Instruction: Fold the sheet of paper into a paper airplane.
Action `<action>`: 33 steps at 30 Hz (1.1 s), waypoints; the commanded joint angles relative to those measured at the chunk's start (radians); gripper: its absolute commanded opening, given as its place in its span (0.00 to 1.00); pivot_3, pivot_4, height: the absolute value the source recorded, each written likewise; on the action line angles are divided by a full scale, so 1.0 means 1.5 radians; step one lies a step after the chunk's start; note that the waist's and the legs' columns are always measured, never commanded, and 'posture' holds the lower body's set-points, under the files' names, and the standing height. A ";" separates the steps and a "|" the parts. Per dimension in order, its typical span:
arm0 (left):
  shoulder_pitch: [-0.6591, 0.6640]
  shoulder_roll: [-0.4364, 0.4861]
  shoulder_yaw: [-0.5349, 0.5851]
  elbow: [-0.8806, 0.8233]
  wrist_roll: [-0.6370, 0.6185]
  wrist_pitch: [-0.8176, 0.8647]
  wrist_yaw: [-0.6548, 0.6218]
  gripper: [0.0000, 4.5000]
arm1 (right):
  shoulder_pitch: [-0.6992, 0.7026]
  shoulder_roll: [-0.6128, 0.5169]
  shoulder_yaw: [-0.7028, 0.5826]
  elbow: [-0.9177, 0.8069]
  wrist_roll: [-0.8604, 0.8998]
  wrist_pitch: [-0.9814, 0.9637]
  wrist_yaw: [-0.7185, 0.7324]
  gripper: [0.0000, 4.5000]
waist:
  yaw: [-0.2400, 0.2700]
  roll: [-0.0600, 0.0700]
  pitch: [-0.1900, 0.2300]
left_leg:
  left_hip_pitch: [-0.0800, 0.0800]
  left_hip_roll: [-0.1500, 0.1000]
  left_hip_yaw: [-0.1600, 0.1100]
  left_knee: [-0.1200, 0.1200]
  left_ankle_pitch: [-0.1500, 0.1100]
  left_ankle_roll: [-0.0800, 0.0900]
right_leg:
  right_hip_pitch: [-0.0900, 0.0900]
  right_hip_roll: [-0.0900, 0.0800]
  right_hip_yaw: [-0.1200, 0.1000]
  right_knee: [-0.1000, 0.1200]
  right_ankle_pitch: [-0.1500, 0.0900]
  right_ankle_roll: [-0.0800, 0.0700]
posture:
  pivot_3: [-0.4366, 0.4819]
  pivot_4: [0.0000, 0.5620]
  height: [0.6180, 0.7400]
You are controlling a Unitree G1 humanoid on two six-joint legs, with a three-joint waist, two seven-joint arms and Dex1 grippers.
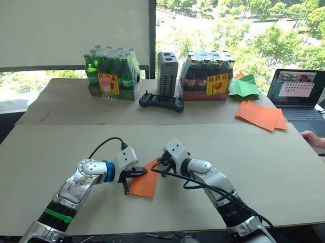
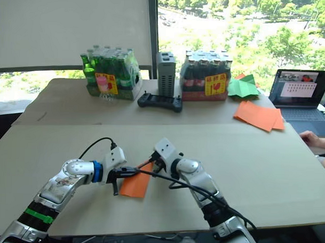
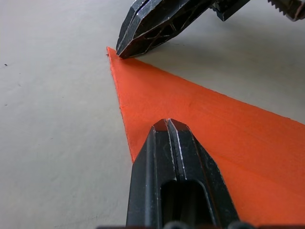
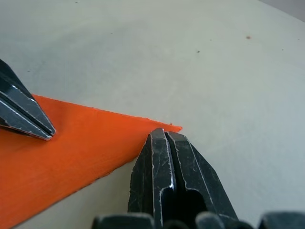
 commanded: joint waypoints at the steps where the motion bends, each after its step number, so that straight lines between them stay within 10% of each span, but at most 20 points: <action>1: 0.009 0.002 -0.010 -0.004 0.008 0.010 -0.002 0.00 | 0.001 -0.001 -0.002 0.040 -0.014 0.001 -0.006 0.00 | -0.001 0.000 0.000 | 0.002 0.000 0.000 0.000 0.000 0.000 | 0.002 0.000 0.000 -0.001 0.000 0.000 | 0.48 0.27 0.86; 33: 0.015 0.003 -0.010 -0.018 0.011 0.021 0.000 0.00 | 0.098 -0.022 0.040 -0.094 -0.016 -0.037 0.055 0.00 | 0.000 0.000 0.000 | 0.001 0.000 0.000 -0.002 0.000 0.000 | 0.003 0.000 0.000 -0.004 -0.003 0.005 | 0.48 0.27 0.86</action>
